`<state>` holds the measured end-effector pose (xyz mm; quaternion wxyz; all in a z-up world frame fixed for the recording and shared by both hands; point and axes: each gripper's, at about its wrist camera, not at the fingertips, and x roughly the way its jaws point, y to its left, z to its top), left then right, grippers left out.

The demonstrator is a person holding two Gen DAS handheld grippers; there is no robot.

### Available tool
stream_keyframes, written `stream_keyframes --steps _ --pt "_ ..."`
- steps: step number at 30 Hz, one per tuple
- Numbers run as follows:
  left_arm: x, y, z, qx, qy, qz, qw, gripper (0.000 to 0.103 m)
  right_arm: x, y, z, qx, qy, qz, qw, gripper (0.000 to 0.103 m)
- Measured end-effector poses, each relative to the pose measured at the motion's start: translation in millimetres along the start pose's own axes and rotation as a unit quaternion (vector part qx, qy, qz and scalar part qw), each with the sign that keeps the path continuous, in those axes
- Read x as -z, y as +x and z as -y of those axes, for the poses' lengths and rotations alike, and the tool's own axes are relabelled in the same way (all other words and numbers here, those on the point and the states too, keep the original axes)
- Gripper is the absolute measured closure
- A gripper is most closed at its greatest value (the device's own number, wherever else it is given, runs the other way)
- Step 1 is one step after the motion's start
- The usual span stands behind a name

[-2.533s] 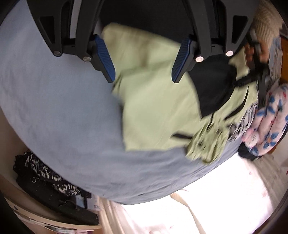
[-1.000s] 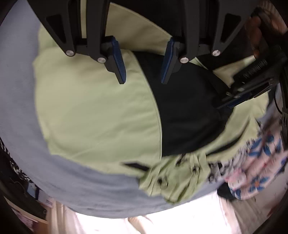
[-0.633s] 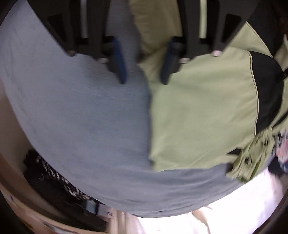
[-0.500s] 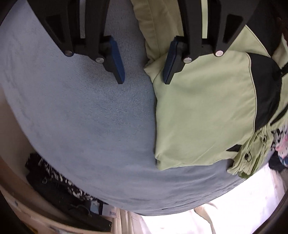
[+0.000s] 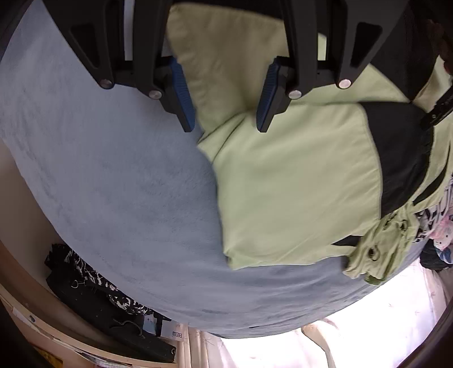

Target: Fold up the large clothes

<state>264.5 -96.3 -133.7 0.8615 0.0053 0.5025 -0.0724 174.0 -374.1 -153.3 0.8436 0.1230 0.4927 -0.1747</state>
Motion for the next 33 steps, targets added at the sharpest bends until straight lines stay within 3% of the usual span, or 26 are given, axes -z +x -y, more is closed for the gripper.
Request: stream_keyframes --steps 7,20,33 --pt "22 -21 7 0.010 -0.015 -0.005 0.9998 0.043 28 -20 -16 -0.037 0.015 -0.005 0.999 0.058" --pt "70 -93 -7 0.004 -0.001 -0.003 1.0000 0.043 78 -53 -47 -0.069 -0.018 -0.034 0.997 0.058" --pt "114 -164 -41 0.002 0.008 0.020 0.9998 0.043 121 -117 -94 -0.087 -0.087 -0.006 0.992 0.057"
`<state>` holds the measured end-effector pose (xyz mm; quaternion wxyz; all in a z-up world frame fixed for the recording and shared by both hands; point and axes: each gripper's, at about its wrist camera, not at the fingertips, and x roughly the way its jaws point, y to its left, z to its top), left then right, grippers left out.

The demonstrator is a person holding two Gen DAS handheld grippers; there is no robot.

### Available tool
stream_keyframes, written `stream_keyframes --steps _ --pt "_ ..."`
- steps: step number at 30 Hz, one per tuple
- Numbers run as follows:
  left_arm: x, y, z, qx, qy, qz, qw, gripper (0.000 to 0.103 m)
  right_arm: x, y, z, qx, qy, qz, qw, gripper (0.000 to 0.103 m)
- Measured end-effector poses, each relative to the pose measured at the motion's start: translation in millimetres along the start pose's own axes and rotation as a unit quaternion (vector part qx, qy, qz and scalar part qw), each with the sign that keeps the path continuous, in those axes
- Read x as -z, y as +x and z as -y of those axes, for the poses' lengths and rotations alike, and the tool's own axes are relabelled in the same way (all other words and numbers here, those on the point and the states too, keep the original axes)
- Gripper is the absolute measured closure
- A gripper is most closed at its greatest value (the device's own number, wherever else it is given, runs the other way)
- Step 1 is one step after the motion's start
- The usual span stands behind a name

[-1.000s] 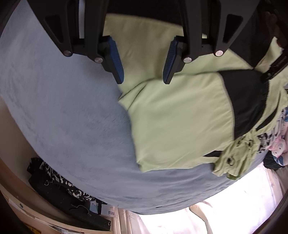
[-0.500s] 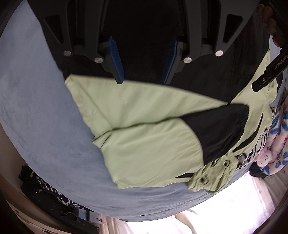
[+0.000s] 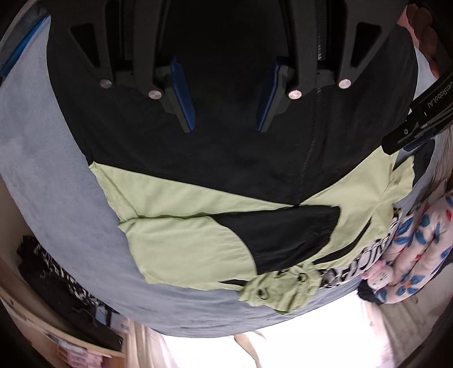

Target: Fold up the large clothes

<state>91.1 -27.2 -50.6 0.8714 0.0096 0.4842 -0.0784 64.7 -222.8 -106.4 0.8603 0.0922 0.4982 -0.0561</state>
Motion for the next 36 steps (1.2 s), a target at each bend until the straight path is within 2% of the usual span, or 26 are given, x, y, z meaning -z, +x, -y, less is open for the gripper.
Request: stream_keyframes --steps 8,13,18,25,36 --pt "21 -34 -42 -0.006 -0.013 0.025 0.9996 0.042 10 -24 -43 0.007 -0.039 0.021 0.999 0.057" --pt "34 -49 -77 -0.024 -0.017 0.042 0.9987 0.041 17 -32 -82 0.011 -0.073 0.030 0.997 0.057" --pt "43 -60 -134 -0.043 -0.052 0.058 0.9960 0.037 18 -31 -123 0.014 -0.105 0.033 0.994 0.057" --pt "53 -53 -224 -0.061 -0.123 0.056 0.9889 0.037 9 -29 -190 -0.007 -0.127 0.059 0.990 0.058" --pt "45 -14 -359 -0.044 -0.218 0.046 0.9738 0.037 -18 6 -304 -0.028 -0.170 0.080 0.982 0.058"
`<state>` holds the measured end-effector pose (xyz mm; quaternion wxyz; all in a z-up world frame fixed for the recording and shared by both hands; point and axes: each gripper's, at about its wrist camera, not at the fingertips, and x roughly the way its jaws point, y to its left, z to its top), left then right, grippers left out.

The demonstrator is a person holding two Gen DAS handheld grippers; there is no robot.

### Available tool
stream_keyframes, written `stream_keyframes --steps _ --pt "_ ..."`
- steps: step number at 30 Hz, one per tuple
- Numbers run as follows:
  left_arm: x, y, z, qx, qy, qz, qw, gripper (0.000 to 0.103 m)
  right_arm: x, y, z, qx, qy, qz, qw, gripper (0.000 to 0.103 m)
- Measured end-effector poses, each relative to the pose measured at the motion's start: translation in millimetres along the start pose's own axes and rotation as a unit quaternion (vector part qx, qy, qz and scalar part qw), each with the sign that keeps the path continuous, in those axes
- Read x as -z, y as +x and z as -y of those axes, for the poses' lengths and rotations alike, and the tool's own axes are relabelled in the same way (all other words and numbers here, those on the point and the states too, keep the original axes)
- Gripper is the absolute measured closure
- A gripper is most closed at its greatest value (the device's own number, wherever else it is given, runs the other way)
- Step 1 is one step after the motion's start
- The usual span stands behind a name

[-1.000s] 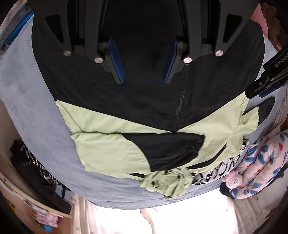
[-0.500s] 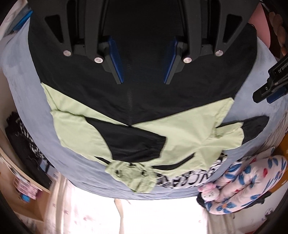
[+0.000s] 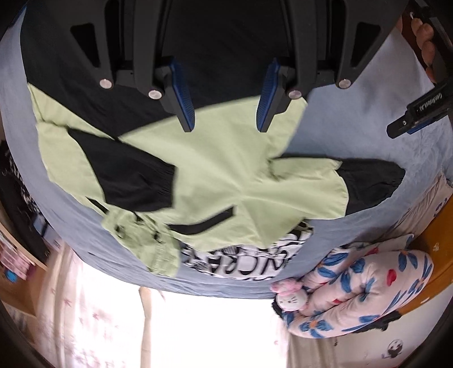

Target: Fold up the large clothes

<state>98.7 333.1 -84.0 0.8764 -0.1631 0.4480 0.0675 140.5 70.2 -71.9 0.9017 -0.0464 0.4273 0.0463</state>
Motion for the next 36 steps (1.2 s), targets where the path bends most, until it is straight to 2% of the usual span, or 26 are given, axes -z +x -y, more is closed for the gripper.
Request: stream_keyframes --steps 3,6,10,16,21,23,25,26,27,31,32,36 --pt "-18 23 -29 0.006 -0.031 -0.009 0.9995 0.037 -15 15 -26 0.002 -0.021 0.014 1.000 0.058" --pt "-33 47 -55 0.027 -0.065 -0.025 0.9972 0.037 -26 27 -44 -0.001 -0.037 0.022 0.999 0.058" --pt "-48 70 -83 0.056 -0.104 -0.026 0.9927 0.037 -39 47 -62 -0.004 -0.050 0.024 0.998 0.058" --pt "-64 101 -114 0.107 -0.165 -0.021 0.9802 0.037 -43 76 -68 -0.008 -0.049 0.007 0.999 0.058" --pt "-82 121 -126 0.105 -0.200 -0.010 0.9741 0.037 -37 96 -60 -0.015 -0.034 -0.021 0.999 0.058" --pt "-88 126 -127 0.088 -0.206 -0.005 0.9746 0.046 -33 101 -54 -0.019 -0.024 -0.031 0.999 0.058" --pt "-95 134 -122 0.031 -0.192 -0.011 0.9809 0.088 -30 104 -48 -0.021 -0.015 -0.038 0.999 0.058" --pt "-98 138 -118 0.007 -0.180 -0.016 0.9836 0.092 -28 105 -45 -0.022 -0.012 -0.040 0.999 0.058" --pt "-100 139 -113 -0.001 -0.173 -0.015 0.9848 0.097 -26 106 -41 -0.023 -0.008 -0.043 0.999 0.058" --pt "-108 112 -78 -0.049 -0.121 0.030 0.9910 0.099 -20 103 -22 -0.027 0.015 -0.050 0.998 0.058" --pt "-110 104 -70 -0.049 -0.111 0.041 0.9918 0.099 -19 101 -16 -0.028 0.022 -0.050 0.998 0.058" --pt "-118 56 9 -0.030 -0.032 0.105 0.9935 0.099 -14 85 18 -0.028 0.060 -0.043 0.997 0.058"
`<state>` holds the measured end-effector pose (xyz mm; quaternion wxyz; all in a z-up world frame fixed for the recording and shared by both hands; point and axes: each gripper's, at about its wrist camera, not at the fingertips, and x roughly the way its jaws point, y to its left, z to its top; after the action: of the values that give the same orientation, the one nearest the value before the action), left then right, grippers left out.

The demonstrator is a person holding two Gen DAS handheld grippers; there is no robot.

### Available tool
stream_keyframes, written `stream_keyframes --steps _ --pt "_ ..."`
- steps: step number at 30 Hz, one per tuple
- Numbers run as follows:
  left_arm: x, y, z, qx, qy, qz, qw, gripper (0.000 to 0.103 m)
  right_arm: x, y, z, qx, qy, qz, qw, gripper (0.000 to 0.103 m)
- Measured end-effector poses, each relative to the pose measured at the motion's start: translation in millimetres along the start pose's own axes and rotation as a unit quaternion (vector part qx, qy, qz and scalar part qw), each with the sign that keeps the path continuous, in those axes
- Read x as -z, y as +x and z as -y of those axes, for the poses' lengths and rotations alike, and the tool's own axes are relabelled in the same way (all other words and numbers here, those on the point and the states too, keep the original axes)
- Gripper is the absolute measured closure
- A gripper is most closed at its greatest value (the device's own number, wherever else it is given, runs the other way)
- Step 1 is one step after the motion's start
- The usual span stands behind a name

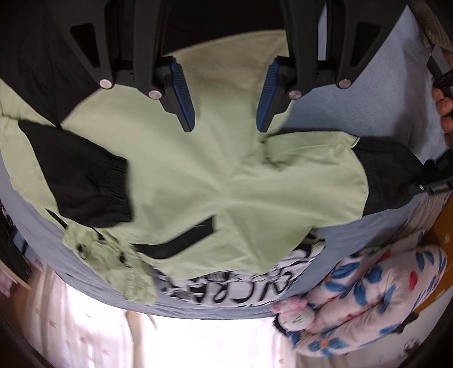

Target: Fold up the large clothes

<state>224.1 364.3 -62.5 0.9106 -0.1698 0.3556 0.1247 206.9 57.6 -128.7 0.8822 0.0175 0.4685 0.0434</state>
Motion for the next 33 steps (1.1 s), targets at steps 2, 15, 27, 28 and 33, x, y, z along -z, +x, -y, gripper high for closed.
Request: stream_keyframes --steps 2,15,27,28,33 --pt "3 -27 50 0.037 0.041 0.022 0.9982 0.099 0 -9 19 0.003 0.018 0.007 1.000 0.058" --pt "159 -1 273 0.182 0.247 -0.160 0.9382 0.091 40 -45 177 0.054 0.153 0.009 0.987 0.057" --pt "180 -14 255 0.202 0.217 -0.219 0.9295 0.040 56 -44 205 0.022 0.168 0.001 0.986 0.057" --pt "177 -20 248 0.206 0.212 -0.218 0.9302 0.039 54 -45 200 0.011 0.161 0.003 0.987 0.057" --pt "164 -45 205 0.195 0.189 -0.195 0.9425 0.033 31 -50 157 -0.044 0.097 0.014 0.994 0.055"
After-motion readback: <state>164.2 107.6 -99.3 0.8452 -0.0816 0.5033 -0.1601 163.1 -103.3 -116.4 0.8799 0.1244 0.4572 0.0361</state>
